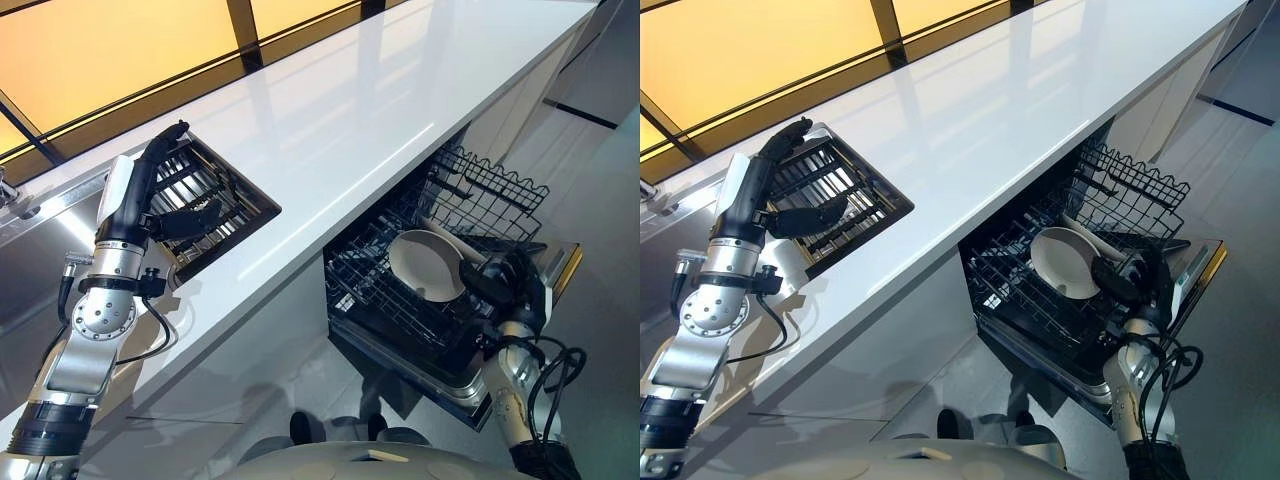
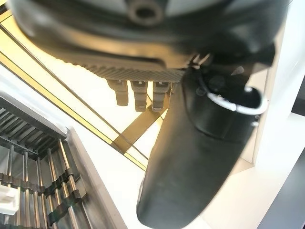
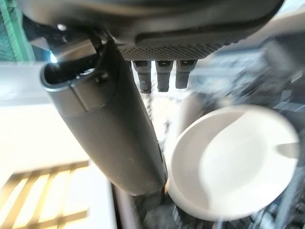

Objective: Pick up plates and place into dishwasher.

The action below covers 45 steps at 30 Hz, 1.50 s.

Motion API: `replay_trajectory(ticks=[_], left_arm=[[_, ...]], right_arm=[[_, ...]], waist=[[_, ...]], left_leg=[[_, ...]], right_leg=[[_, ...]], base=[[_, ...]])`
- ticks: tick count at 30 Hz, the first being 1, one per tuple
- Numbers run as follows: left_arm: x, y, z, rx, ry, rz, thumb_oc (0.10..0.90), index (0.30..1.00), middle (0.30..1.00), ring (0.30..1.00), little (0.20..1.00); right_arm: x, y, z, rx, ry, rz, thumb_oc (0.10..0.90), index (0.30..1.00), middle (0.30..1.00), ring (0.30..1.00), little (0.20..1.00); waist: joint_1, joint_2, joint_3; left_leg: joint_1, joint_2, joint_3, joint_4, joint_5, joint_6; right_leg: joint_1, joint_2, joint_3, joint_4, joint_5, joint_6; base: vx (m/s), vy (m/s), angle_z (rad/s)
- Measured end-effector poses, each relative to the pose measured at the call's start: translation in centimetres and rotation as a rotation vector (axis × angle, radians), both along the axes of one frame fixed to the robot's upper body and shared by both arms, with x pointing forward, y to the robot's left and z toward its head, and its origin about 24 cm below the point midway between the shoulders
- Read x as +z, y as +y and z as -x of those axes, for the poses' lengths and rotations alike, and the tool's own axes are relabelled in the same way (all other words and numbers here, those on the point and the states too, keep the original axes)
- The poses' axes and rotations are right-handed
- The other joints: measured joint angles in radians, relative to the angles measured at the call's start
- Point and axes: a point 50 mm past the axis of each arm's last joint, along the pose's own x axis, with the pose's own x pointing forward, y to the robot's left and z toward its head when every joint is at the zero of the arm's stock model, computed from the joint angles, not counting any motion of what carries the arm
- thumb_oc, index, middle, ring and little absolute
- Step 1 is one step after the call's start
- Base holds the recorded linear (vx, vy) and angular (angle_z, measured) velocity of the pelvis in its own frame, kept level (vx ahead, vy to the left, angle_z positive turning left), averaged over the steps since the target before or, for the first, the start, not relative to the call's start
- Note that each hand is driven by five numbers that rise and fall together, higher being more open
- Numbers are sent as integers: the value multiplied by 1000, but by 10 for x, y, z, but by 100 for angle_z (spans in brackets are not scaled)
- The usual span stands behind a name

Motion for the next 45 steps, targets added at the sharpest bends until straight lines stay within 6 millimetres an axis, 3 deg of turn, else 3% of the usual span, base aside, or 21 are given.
replay_trajectory(ticks=[9, 18, 24, 33, 45], left_arm=[[5, 3, -9, 7, -7, -3, 800, 900, 900, 900, 900], [11, 7, -11, 1, 22, -49, 800, 900, 900, 900, 900], [11, 7, -11, -12, 32, -38, 800, 900, 900, 900, 900], [12, 4, -13, -34, 42, -43, 800, 900, 900, 900, 900], [-1, 1, -16, -44, 88, -38, 800, 900, 900, 900, 900]], right_arm=[[-39, -14, 12, -4, 233, 45, 800, 900, 900, 900, 900], [-59, -17, 21, 82, 367, 28, 800, 900, 900, 900, 900], [-59, -28, 20, 128, 408, -1, 800, 900, 900, 900, 900], [-60, -34, 21, 43, 247, -315, 800, 900, 900, 900, 900], [-53, -21, 10, 150, 207, -270, 800, 900, 900, 900, 900]], waist=[[27, 1, 0], [61, 0, 0], [65, -7, 5], [62, -11, 8], [66, 0, 29]], left_leg=[[5, -1, -27, 0, 1, 0], [-12, -5, -63, 0, 10, -7], [-17, -5, -75, 0, 20, -2], [-17, -4, -86, 0, 22, -6], [-18, -4, -100, 0, 26, -10]], right_leg=[[16, 0, -30, 0, -2, 1], [17, -2, -66, 0, -5, 5], [17, -1, -77, -1, -4, 4], [21, 0, -89, -5, -4, 5], [27, 1, -101, -5, -4, 5]], base=[[31, -52, 8], [21, -32, 12], [29, -19, 7], [62, -7, 3], [94, 32, 3]])
